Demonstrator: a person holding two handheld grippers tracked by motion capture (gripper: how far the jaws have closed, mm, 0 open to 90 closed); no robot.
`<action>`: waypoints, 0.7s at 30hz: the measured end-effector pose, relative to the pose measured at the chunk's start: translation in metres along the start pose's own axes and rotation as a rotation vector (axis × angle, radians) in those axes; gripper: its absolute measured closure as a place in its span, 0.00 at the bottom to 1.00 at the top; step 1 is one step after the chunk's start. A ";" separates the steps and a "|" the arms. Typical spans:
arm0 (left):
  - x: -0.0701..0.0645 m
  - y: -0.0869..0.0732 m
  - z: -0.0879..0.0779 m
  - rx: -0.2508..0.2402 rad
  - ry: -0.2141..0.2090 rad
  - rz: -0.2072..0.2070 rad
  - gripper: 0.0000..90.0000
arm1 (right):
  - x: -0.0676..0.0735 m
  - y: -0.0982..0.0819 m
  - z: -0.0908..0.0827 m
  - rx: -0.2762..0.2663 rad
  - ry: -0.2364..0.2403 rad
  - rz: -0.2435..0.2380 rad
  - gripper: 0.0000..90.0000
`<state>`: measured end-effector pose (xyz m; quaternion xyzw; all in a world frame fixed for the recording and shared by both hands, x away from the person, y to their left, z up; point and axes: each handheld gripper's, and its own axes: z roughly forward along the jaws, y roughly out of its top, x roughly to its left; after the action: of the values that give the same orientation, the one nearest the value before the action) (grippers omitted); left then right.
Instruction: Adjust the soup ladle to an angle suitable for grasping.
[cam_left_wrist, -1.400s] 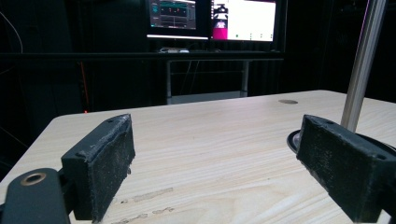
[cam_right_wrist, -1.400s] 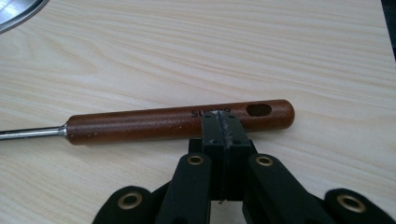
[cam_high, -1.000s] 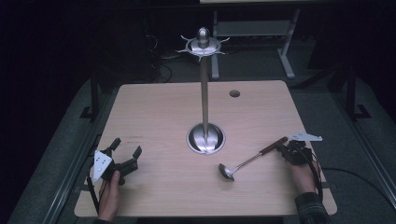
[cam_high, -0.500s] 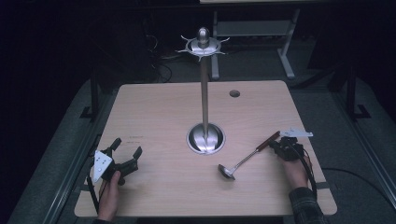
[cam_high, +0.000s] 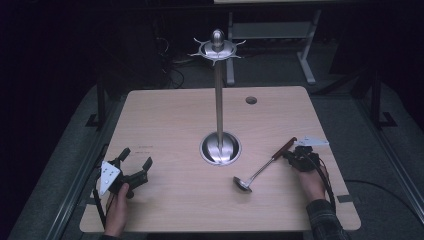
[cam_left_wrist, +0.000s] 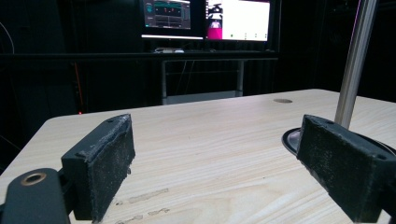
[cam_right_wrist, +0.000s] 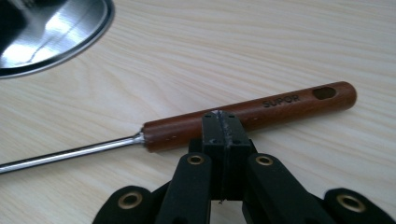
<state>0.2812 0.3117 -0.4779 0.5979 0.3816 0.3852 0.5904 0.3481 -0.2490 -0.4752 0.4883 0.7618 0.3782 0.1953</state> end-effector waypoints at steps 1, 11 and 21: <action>0.000 0.000 0.000 -0.001 -0.002 0.000 0.12 | 0.004 0.002 0.002 0.005 0.009 -0.006 1.00; 0.000 0.000 0.000 -0.002 -0.004 0.001 0.12 | 0.018 0.010 0.016 0.008 0.047 -0.036 1.00; 0.000 0.000 0.000 -0.004 -0.007 0.000 0.12 | 0.026 0.013 0.024 -0.001 0.091 -0.059 1.00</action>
<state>0.2815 0.3118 -0.4779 0.5981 0.3789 0.3840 0.5926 0.3603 -0.2131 -0.4788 0.4477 0.7839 0.3944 0.1718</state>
